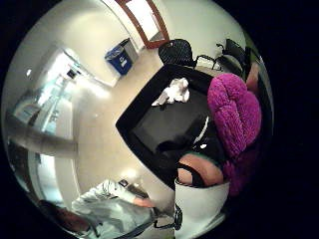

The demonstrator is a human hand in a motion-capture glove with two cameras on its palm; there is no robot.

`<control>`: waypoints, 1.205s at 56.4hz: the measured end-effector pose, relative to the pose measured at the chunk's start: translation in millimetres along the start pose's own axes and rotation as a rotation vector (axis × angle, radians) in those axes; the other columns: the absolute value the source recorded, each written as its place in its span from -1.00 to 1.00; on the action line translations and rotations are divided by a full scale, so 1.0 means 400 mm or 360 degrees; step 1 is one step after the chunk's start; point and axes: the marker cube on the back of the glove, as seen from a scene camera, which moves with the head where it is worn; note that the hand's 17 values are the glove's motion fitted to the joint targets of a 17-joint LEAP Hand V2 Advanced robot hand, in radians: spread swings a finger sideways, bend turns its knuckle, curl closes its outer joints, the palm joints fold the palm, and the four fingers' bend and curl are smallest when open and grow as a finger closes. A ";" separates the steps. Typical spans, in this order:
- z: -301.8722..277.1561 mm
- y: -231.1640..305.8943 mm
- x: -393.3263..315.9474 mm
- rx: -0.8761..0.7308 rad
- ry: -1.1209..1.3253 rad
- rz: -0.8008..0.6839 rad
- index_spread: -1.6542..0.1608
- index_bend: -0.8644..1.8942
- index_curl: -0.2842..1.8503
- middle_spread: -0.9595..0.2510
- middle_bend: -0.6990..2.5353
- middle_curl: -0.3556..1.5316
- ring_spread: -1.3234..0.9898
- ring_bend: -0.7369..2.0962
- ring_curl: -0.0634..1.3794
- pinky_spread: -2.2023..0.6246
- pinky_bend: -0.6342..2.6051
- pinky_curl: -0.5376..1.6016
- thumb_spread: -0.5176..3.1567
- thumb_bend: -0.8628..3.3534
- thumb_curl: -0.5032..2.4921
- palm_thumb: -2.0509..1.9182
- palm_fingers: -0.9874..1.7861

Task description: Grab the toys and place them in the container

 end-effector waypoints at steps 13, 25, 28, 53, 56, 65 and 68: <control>0.061 0.009 -0.043 -0.0294 0.0053 -0.0079 0.53 -0.17 0.10 0.21 -0.22 0.23 -0.06 0.36 -0.21 0.35 0.10 -0.01 -0.09 -0.64 -0.17 0.13 -0.24; 0.035 0.025 -0.031 -0.0285 0.0065 -0.0090 0.51 -0.28 -0.13 0.45 -0.44 0.01 0.05 -0.04 -0.56 0.51 0.04 -0.13 -0.07 -0.63 -0.32 -0.01 -0.47; 0.027 0.031 -0.026 -0.0305 0.0070 -0.0081 0.51 -0.29 -0.16 0.48 -0.46 -0.02 0.06 -0.09 -0.59 0.52 0.01 -0.14 -0.07 -0.63 -0.34 -0.01 -0.46; -0.005 0.192 0.058 -0.0425 0.0169 -0.0137 0.53 -0.28 -0.36 0.56 -0.47 -0.18 0.09 -0.21 -0.61 0.56 -0.10 -0.20 -0.06 -0.61 -0.47 0.00 -0.38; 0.000 0.225 0.102 -0.0464 0.0245 -0.0132 0.53 -0.28 -0.37 0.56 -0.47 -0.19 0.09 -0.22 -0.61 0.56 -0.11 -0.20 -0.05 -0.61 -0.47 0.00 -0.37; 0.006 0.370 0.136 -0.0577 0.0212 -0.0083 0.53 -0.28 -0.40 0.57 -0.47 -0.22 0.09 -0.24 -0.60 0.56 -0.12 -0.20 -0.05 -0.61 -0.49 0.00 -0.37; 0.019 0.394 0.170 -0.0595 0.0212 -0.0042 0.53 -0.27 -0.41 0.57 -0.47 -0.23 0.09 -0.26 -0.61 0.56 -0.13 -0.20 -0.05 -0.61 -0.50 0.00 -0.38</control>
